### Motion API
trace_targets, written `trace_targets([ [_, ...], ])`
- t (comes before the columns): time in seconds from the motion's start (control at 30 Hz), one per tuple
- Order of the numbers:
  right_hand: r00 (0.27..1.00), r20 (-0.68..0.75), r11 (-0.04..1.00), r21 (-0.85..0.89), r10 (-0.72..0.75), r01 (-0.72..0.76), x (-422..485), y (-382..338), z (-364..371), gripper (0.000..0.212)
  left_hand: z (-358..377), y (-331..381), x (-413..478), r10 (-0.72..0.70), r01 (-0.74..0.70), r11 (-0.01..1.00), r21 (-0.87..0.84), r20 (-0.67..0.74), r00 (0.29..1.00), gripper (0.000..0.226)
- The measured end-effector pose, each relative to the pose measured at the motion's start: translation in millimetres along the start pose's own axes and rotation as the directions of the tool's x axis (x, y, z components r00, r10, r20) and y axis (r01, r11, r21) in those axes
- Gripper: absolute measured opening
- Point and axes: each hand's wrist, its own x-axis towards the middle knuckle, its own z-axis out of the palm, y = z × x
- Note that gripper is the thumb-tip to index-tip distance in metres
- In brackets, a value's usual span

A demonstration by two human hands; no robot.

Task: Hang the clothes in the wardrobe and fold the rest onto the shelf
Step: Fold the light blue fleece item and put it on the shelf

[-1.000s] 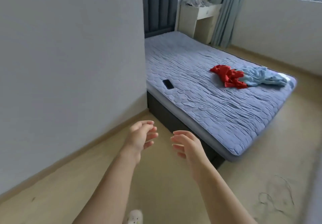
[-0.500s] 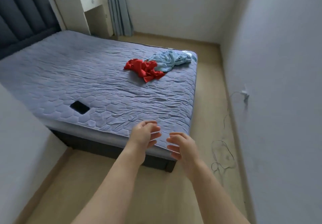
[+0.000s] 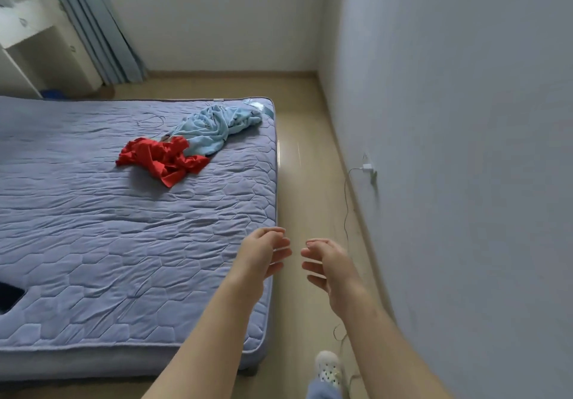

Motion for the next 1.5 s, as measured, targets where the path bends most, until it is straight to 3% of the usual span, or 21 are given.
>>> trace_targets([
  [0.2, 1.0, -0.004, 1.0, -0.022, 0.013, -0.013, 100, -88, -57, 0.01, 95, 64, 88, 0.008, -0.008, 1.0, 0.011, -0.026, 1.0, 0.017],
  [0.4, 0.998, 0.014, 0.997, -0.042, 0.058, -0.058, 185, -141, -73, 0.01, 132, 115, 172, -0.003, -0.007, 0.998, -0.068, -0.144, 0.99, 0.019],
  [0.53, 0.997, -0.015, 0.995, -0.072, 0.074, -0.074, 244, -170, -74, 0.01, 148, 142, 228, -0.019, 0.008, 0.996, -0.086, -0.123, 0.992, 0.017],
  [0.73, 0.997, 0.027, 0.987, -0.148, 0.071, -0.066, 379, -247, -6, 0.008, 127, 223, 368, 0.008, -0.03, 0.992, -0.121, -0.173, 0.985, 0.016],
  [0.97, 0.983, 0.15, 0.974, -0.215, 0.103, -0.069, 479, -321, 79, 0.009, 93, 300, 468, -0.015, -0.017, 0.992, -0.124, -0.247, 0.969, 0.017],
  [1.27, 0.912, 0.314, 0.899, -0.422, 0.264, -0.115, 639, -361, 193, 0.008, 24, 346, 613, -0.146, 0.001, 0.955, -0.296, -0.467, 0.872, 0.014],
  [1.5, 0.819, 0.404, 0.723, -0.69, 0.408, -0.02, 787, -380, 279, 0.007, -23, 365, 752, -0.393, -0.024, 0.839, -0.544, -0.635, 0.665, 0.015],
])
